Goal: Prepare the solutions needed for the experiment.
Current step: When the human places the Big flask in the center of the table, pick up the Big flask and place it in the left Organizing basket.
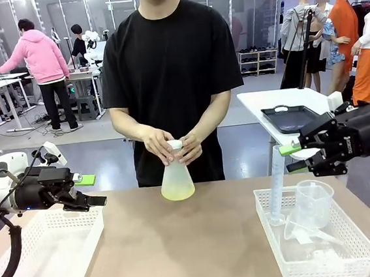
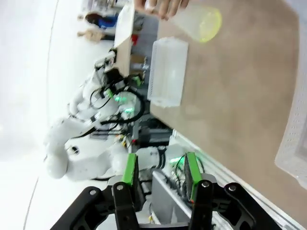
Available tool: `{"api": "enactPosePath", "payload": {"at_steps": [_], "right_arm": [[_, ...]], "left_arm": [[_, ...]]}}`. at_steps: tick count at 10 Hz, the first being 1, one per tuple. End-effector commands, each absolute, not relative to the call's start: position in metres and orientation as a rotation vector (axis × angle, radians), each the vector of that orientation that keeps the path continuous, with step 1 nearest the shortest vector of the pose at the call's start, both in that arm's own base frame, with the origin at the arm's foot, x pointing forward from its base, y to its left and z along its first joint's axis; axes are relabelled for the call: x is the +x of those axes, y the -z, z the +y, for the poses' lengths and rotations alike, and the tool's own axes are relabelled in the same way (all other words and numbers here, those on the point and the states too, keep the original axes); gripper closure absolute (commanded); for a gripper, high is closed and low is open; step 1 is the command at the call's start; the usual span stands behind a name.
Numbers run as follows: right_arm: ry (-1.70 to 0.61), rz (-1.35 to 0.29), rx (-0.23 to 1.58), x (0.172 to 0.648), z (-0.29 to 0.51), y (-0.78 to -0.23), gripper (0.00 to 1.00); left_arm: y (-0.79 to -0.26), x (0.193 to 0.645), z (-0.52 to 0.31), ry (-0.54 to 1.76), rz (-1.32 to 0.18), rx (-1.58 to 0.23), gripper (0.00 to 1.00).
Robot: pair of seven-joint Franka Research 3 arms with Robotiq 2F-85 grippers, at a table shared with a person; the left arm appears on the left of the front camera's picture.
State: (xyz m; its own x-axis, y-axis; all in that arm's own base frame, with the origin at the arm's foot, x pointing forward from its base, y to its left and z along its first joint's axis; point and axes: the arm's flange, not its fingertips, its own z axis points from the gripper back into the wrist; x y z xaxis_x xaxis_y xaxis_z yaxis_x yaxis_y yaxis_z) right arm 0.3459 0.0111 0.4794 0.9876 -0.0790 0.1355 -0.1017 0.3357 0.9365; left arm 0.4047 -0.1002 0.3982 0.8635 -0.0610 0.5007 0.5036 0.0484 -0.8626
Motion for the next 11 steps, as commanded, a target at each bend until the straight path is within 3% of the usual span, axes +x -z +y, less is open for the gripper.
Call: {"api": "enactPosePath", "payload": {"at_steps": [1,5,6,7,8,9,11], "right_arm": [[-0.031,-0.114,1.299,0.367,-0.004,-0.469,0.5],[-0.043,-0.115,1.399,0.374,-0.006,-0.455,0.5],[-0.045,-0.13,1.415,0.374,-0.007,-0.453,0.3],[-0.039,-0.136,1.413,0.374,-0.006,-0.452,0.3],[-0.03,-0.134,1.416,0.374,-0.005,-0.45,0.1],[-0.03,-0.138,1.414,0.374,-0.004,-0.449,0.26],[-0.014,-0.111,1.432,0.377,-0.002,-0.446,0.26]], "left_arm": [[-0.4,0.403,-0.099,0.463,-0.365,-1.472,0.0],[-0.4,0.403,-0.099,0.463,-0.365,-1.472,0.0],[-0.4,0.403,-0.099,0.463,-0.365,-1.472,0.0],[-0.4,0.403,-0.099,0.463,-0.365,-1.472,0.0],[-0.4,0.403,-0.099,0.463,-0.365,-1.472,0.0],[-0.4,0.403,-0.099,0.463,-0.365,-1.472,0.0],[-0.4,0.403,-0.099,0.463,-0.365,-1.472,0.0]]}}
